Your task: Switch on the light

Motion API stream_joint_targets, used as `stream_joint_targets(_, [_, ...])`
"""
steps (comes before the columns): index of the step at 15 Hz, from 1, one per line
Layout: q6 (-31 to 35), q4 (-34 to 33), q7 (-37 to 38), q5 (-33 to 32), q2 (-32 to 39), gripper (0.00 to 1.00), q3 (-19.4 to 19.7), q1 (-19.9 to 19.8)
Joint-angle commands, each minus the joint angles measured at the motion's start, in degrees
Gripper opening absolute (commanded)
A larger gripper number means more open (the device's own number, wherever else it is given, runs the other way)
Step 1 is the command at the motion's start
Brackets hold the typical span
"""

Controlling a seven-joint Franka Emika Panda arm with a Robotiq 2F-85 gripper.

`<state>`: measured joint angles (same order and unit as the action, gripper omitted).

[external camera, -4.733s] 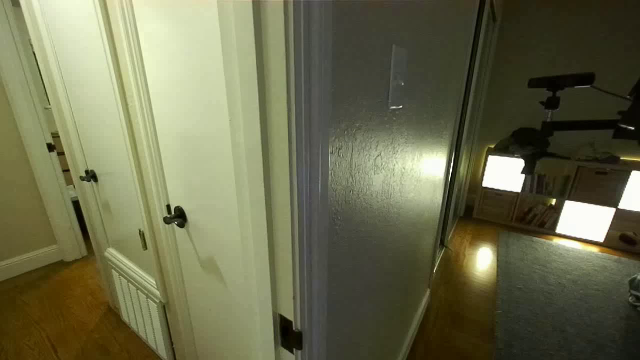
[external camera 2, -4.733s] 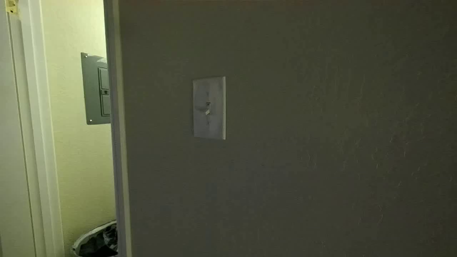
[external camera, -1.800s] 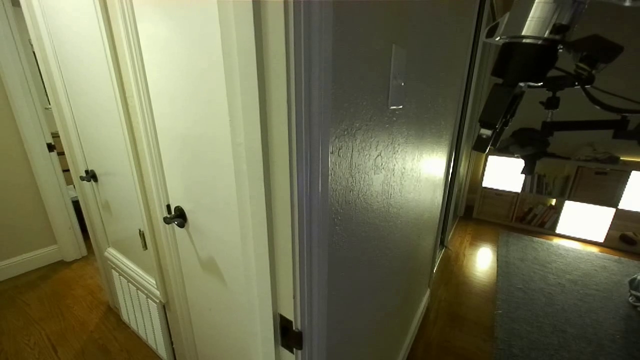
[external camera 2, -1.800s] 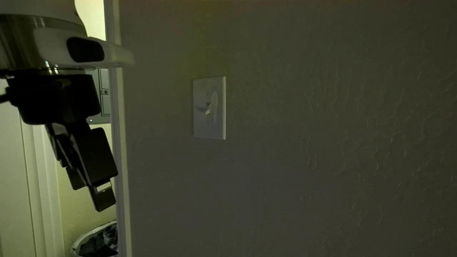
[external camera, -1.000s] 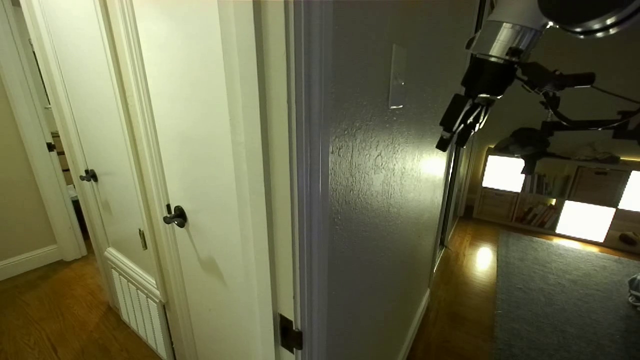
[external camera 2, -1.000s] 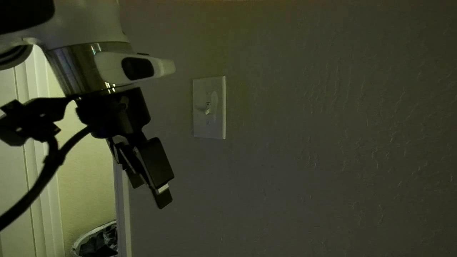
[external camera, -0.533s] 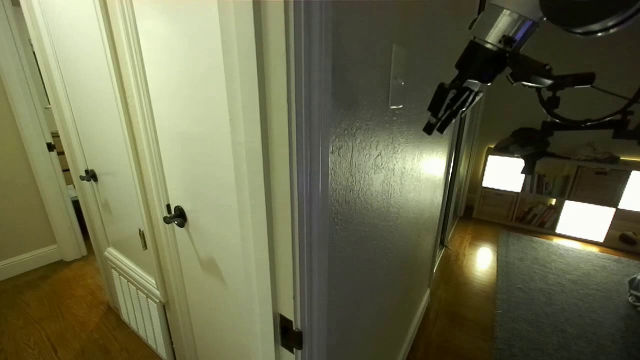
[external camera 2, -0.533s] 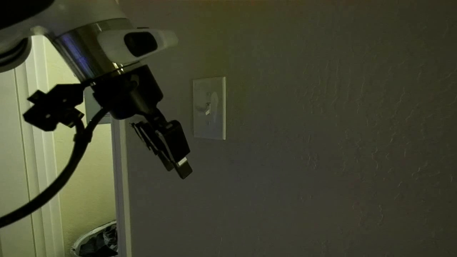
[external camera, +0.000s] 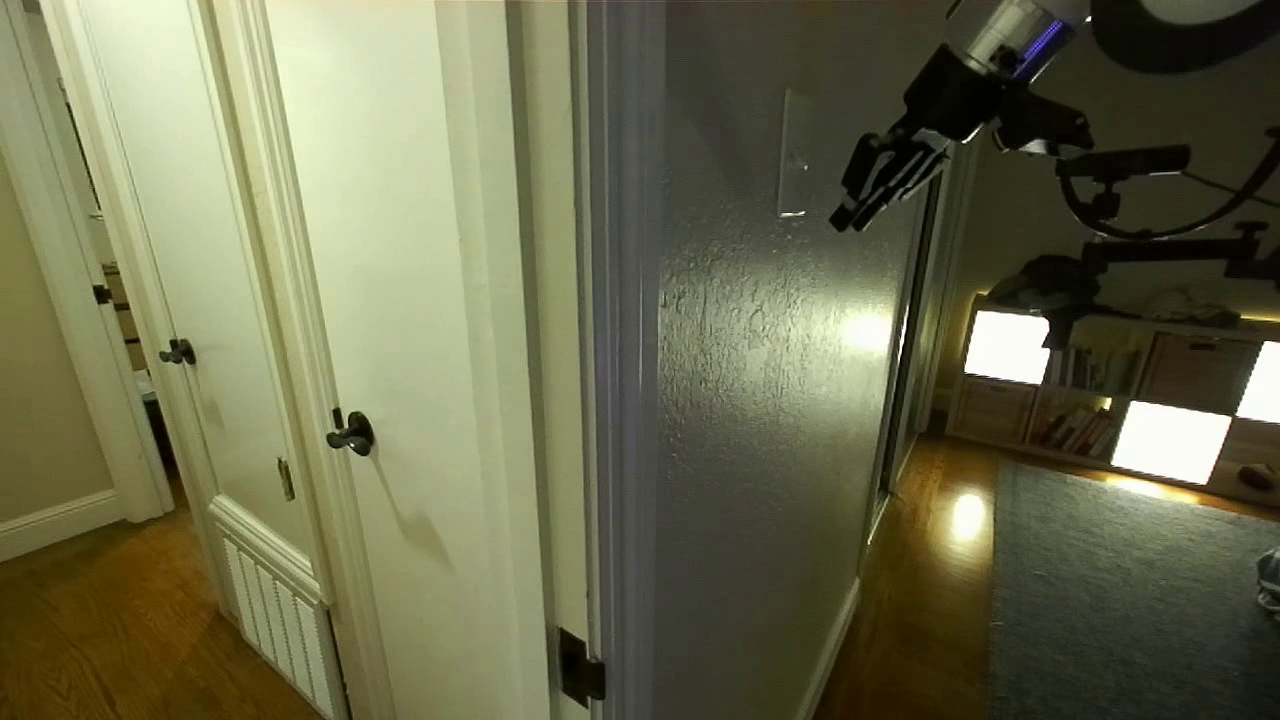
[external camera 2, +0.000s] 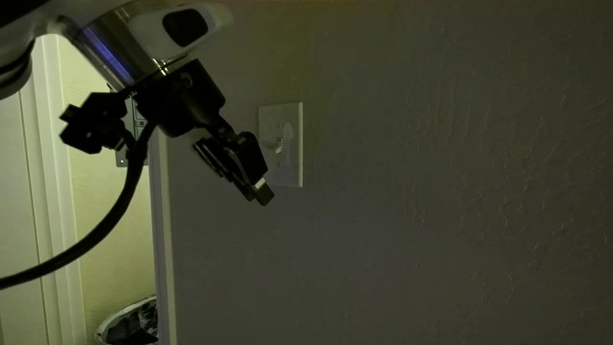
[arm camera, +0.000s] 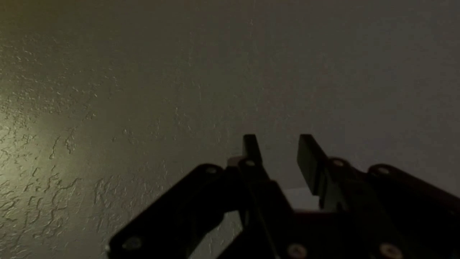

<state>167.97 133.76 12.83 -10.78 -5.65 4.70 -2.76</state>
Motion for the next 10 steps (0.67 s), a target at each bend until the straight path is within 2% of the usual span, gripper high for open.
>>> stream_joint_targets(1, [2.43, 0.19, 4.49, -3.89, -0.80, 0.35, -0.71, -1.16])
stream_joint_targets(2, [2.67, -0.17, 4.96, -4.27, -0.65, 0.35, -0.64, -1.07])
stream_joint_targets(3, [2.84, -0.61, 5.31, -4.68, -0.50, 0.27, -0.61, -1.02])
stream_joint_targets(6, [4.09, -1.61, 5.55, -5.07, -0.14, 0.14, -0.47, -0.91])
stream_joint_targets(8, [4.90, -2.38, 5.51, -5.21, 0.23, 0.21, -0.40, -0.85])
stream_joint_targets(10, [5.67, -2.96, 5.13, -4.64, 0.64, 0.22, -0.31, -0.62])
